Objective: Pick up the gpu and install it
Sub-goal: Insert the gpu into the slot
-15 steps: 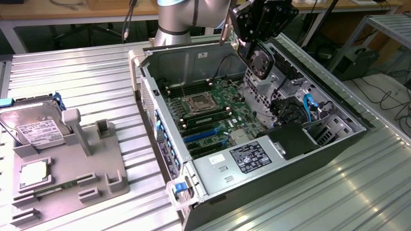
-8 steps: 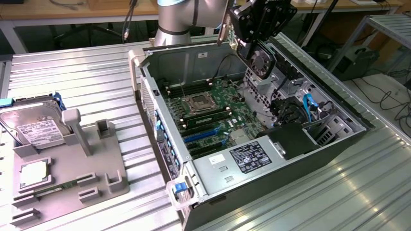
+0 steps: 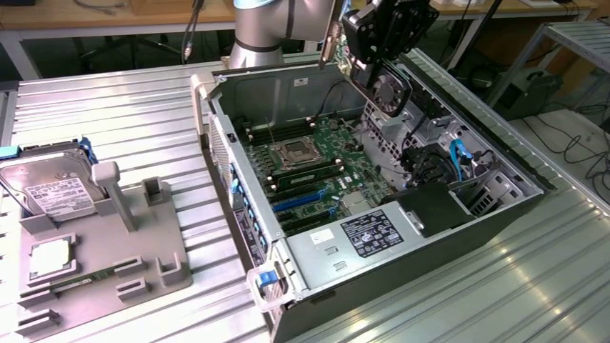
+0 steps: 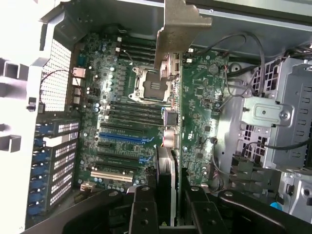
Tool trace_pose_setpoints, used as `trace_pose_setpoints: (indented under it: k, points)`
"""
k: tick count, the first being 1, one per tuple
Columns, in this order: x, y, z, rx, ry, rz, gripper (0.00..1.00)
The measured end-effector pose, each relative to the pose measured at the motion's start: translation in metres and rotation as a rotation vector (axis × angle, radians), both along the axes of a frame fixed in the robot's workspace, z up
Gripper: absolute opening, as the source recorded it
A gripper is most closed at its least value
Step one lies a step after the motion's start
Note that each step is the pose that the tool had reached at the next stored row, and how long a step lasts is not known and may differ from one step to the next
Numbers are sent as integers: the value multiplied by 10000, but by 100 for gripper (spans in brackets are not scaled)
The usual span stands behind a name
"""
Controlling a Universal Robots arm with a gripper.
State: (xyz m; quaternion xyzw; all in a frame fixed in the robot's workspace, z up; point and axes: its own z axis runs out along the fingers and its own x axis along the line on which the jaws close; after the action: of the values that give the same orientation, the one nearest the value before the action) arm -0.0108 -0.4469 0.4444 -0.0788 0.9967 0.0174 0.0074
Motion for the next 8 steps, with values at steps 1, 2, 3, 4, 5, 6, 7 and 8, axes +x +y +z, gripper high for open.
trace_pose_setpoints:
  k: [1, 2, 3, 4, 5, 6, 7, 8]
  points:
    - [0, 0, 0, 1, -1, 115, 27]
    - [0, 0, 0, 0, -1, 254, 27]
    - [0, 0, 0, 0, -1, 427, 27]
    - [0, 0, 0, 0, 0, 573, 27]
    - [0, 0, 0, 1, -1, 700, 27]
    - [0, 0, 0, 0, 0, 764, 27]
    - [0, 0, 0, 0, -1, 847, 27]
    - [0, 0, 0, 0, -1, 977, 27]
